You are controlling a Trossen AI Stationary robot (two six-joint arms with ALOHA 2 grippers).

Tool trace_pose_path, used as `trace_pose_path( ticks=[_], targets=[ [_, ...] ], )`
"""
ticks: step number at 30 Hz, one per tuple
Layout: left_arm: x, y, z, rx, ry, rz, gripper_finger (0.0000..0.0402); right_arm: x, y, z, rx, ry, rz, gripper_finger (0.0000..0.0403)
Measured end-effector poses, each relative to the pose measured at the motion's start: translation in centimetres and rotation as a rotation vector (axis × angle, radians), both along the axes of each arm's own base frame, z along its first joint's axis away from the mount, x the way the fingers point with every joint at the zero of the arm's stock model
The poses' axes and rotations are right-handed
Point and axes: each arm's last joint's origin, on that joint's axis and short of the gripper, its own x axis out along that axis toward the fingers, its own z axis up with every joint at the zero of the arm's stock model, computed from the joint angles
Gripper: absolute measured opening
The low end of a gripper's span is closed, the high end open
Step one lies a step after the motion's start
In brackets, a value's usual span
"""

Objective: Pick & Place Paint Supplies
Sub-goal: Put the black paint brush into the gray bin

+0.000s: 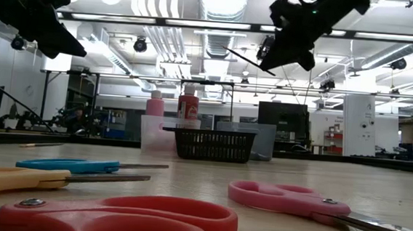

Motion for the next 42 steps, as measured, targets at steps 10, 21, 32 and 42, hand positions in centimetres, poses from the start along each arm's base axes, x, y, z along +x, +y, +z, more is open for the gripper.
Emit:
trace_pose_path(
  ticks=[10,21,32,42],
  targets=[
    [0.0,0.0,0.0,0.0,0.0,0.0,0.0102,2.2,-5.5,-1.3,0.161,0.075,-0.295,0.0017],
    [0.0,0.0,0.0,0.0,0.0,0.0,0.0102,5.8,-10.5,-5.8,0.254,0.323,-0.401,0.0017],
    [0.0,0.0,0.0,0.0,0.0,0.0,0.0102,6.2,-12.7,-8.2,0.316,0.376,-0.441,0.0017],
    [0.0,0.0,0.0,0.0,0.0,0.0,0.0102,5.9,-12.9,-8.3,0.331,0.373,-0.453,0.0051]
  ],
)
